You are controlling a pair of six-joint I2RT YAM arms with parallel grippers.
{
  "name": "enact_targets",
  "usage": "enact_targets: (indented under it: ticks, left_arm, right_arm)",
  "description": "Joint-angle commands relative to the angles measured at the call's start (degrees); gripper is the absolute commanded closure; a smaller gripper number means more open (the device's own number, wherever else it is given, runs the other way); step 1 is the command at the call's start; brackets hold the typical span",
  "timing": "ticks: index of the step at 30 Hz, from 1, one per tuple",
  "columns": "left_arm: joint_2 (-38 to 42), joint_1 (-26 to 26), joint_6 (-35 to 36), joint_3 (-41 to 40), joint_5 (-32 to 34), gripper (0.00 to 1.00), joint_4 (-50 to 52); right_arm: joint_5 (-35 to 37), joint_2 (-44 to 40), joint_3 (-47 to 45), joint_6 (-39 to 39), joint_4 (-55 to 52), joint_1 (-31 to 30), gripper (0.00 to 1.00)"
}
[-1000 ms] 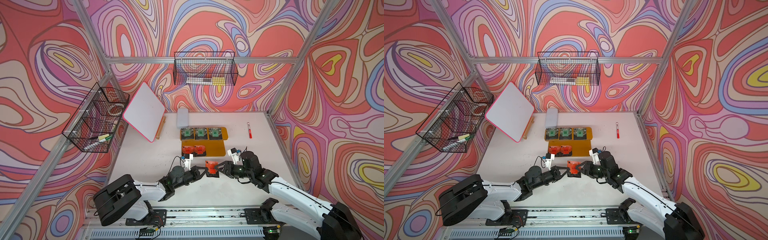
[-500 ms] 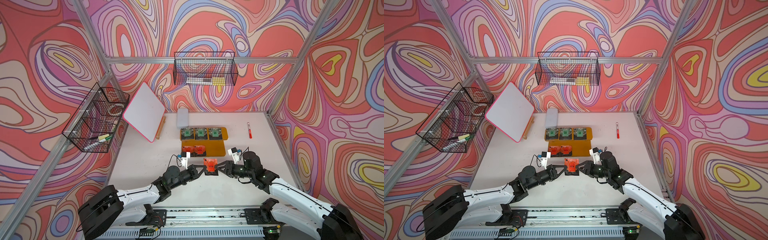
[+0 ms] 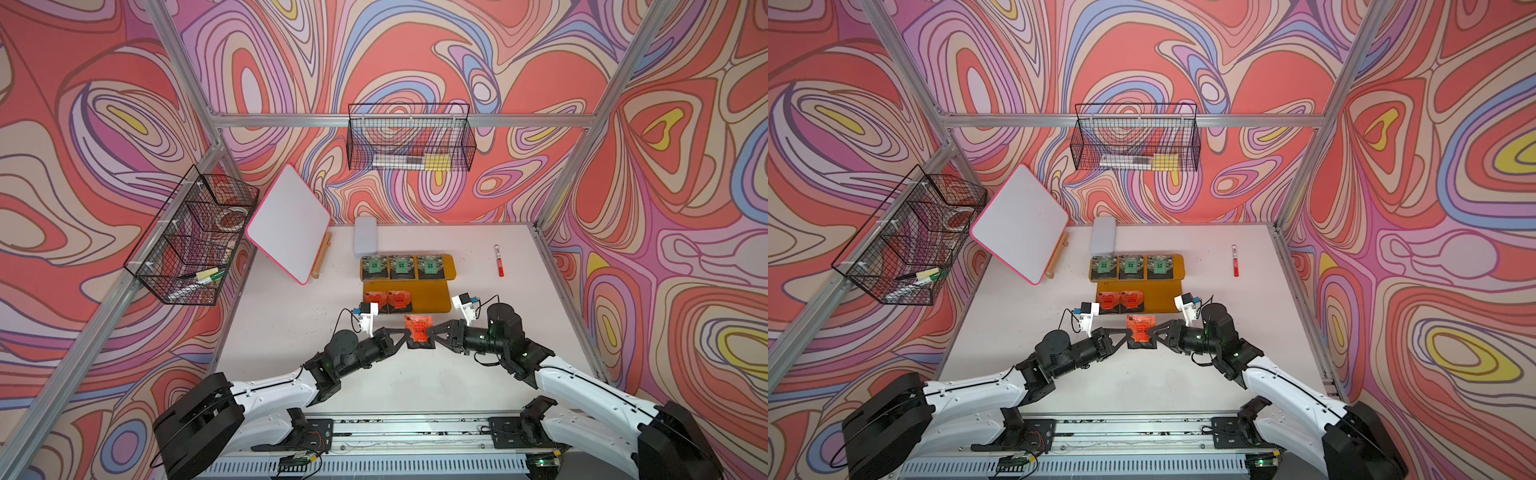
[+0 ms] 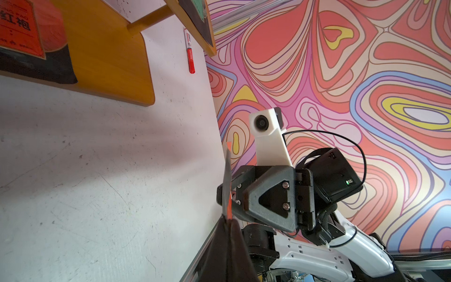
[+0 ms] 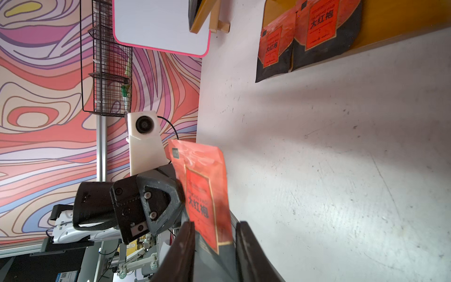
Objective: Place the tea bags on the shelf by color
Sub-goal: Place the tea bag on the shelf.
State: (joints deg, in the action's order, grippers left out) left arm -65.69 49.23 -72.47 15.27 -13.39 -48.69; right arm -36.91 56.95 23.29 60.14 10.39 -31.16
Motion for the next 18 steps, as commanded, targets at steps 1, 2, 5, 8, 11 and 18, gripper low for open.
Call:
enact_targets:
  ticks: [1,2,5,8,11,18]
  left_arm:
    - [0.50,-0.45,0.87,1.10,-0.96,1.00,-0.40]
    - [0.48,-0.53,0.84,1.16,-1.05,1.00,-0.44]
    - [0.38,-0.59,0.87,1.17,-1.14,1.00,-0.62]
    - [0.65,-0.60,0.96,1.08,-1.05,1.00,-0.28]
    - [0.83,-0.57,0.93,0.99,-1.02,1.00,0.06]
    - [0.66,-0.59,1.20,1.52,-0.39,0.71,2.94]
  right_arm:
    - [-0.46,0.25,-0.32,0.28,1.63,0.18,0.70]
    - [-0.37,0.21,-0.38,0.25,1.66,0.22,0.70]
    - [-0.47,-0.09,-0.31,0.24,1.83,0.22,0.76]
    - [-0.67,-0.58,-0.17,0.32,1.85,0.22,0.85]
    - [-0.42,-1.06,-0.27,0.28,1.51,0.21,0.93]
    - [0.25,-0.45,0.33,-0.44,0.78,0.22,1.00]
